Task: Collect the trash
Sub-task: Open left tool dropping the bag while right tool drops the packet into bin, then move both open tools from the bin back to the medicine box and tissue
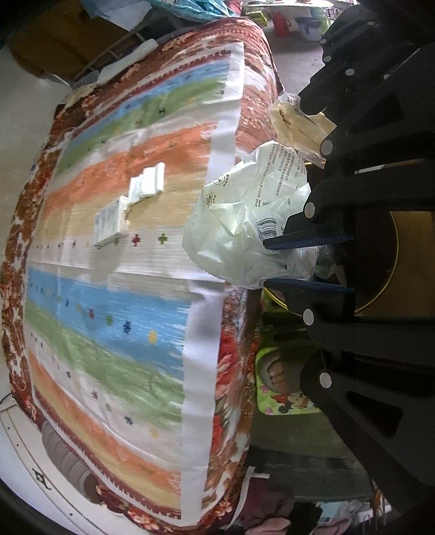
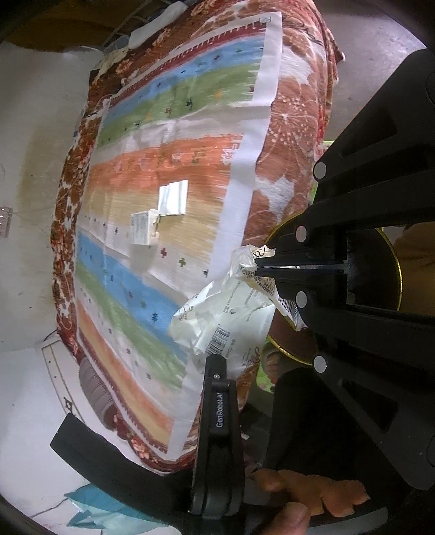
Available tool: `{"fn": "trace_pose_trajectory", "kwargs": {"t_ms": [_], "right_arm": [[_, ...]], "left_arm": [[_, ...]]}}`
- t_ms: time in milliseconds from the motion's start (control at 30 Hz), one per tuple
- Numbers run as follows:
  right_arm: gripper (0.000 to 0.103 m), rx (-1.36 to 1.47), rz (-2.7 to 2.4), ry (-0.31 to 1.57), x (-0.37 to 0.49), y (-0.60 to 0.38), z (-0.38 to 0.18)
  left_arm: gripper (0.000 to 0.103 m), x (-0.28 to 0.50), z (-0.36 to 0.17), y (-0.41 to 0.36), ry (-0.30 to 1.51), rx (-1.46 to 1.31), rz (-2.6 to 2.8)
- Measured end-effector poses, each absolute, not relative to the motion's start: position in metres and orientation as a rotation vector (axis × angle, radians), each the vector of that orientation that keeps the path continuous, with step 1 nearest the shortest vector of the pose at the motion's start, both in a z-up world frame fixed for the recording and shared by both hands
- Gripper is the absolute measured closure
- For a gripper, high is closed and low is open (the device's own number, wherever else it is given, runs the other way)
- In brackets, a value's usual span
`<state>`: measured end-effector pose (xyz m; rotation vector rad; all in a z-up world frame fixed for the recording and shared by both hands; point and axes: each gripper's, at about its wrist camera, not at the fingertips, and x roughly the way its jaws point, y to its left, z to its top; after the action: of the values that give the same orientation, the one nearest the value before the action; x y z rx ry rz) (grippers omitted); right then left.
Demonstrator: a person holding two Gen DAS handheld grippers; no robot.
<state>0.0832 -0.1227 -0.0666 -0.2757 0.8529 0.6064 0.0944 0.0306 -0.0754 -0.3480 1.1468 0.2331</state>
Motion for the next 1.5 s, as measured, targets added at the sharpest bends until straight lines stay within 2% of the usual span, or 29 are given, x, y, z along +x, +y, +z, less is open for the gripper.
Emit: {"fn": "trace_pose_trajectory", "kwargs": {"t_ms": [633, 733, 767, 833, 867, 900, 1033, 1133, 1300, 1500], "right_arm": [[0.103, -0.335, 0.571, 1.0, 0.088, -0.113, -0.11], [0.102, -0.33, 0.563, 1.02, 0.088, -0.113, -0.113], [0.101, -0.32, 0.559, 1.033, 0.09, -0.114, -0.115], [0.089, -0.277, 0.557, 1.089, 0.096, -0.116, -0.122], [0.075, -0.239, 0.559, 1.114, 0.099, -0.119, -0.125], [0.07, -0.221, 0.558, 1.125, 0.1, -0.121, -0.127], [0.069, -0.174, 0.551, 1.15, 0.104, -0.124, -0.13], [0.063, -0.174, 0.549, 1.139, 0.104, -0.124, -0.128], [0.059, -0.147, 0.548, 1.13, 0.109, -0.127, -0.123], [0.051, -0.113, 0.554, 1.115, 0.118, -0.13, -0.112]], "left_arm": [[0.084, 0.098, -0.131, 0.028, 1.34, -0.438, 0.248], [0.08, 0.098, -0.136, 0.03, 1.362, -0.479, 0.24], [0.078, 0.098, -0.138, 0.031, 1.367, -0.487, 0.241], [0.07, 0.098, -0.139, 0.032, 1.374, -0.503, 0.242], [0.062, 0.097, -0.14, 0.033, 1.375, -0.522, 0.241], [0.059, 0.098, -0.139, 0.034, 1.373, -0.526, 0.243], [0.051, 0.098, -0.133, 0.037, 1.346, -0.541, 0.241], [0.05, 0.1, -0.128, 0.039, 1.327, -0.542, 0.245], [0.037, 0.106, -0.117, 0.043, 1.276, -0.573, 0.222], [0.03, 0.117, -0.106, 0.058, 1.217, -0.682, 0.192]]}}
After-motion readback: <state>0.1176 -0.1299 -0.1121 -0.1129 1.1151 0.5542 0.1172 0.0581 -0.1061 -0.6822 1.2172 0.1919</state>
